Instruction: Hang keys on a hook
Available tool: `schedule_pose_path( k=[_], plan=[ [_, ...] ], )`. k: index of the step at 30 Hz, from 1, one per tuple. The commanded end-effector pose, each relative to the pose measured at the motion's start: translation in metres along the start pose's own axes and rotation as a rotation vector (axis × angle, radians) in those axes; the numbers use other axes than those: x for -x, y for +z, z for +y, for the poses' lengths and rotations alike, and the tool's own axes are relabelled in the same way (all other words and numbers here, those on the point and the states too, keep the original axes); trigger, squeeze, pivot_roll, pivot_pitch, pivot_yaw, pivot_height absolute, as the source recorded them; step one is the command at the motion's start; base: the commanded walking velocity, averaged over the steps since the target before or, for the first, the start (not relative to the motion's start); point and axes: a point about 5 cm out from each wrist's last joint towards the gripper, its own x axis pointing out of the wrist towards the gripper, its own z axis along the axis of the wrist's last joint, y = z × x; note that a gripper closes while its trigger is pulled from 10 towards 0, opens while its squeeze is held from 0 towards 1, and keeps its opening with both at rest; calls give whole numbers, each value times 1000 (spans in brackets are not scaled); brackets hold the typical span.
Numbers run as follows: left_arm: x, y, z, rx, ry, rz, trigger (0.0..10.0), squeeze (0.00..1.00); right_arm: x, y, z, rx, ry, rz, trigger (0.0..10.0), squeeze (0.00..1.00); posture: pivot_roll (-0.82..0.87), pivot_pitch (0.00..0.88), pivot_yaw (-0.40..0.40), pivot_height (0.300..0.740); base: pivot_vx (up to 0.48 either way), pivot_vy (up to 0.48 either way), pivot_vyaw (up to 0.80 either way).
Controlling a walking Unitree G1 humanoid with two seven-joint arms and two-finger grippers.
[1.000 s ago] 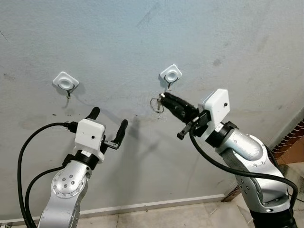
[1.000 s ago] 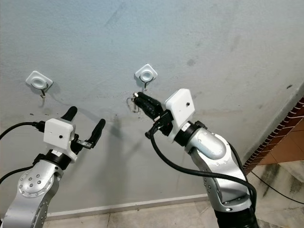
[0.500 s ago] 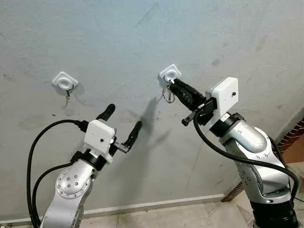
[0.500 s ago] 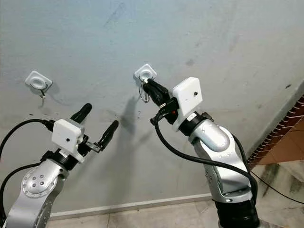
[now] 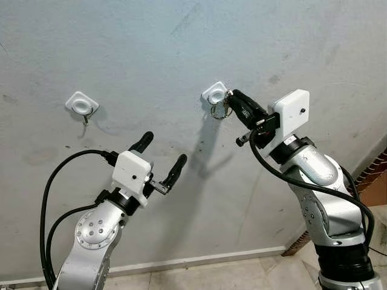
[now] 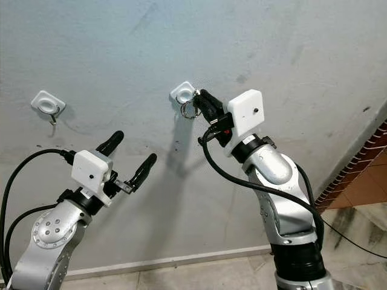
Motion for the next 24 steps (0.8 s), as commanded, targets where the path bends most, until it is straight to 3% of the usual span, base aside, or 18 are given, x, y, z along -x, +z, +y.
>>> schedule_pose_path(
  k=[1, 24],
  plan=[
    [-1, 0, 0, -1, -13, 2, 10000, 0, -2, 2, -5, 9, -25, -6, 10000, 0, 89, 0, 10, 740, 0, 0, 0],
    [-3, -1, 1, -8, -2, 5, 10000, 0, 7, -24, 20, -66, -20, 79, 10000, 0, 88, 0, 10, 740, 0, 0, 0]
  ],
)
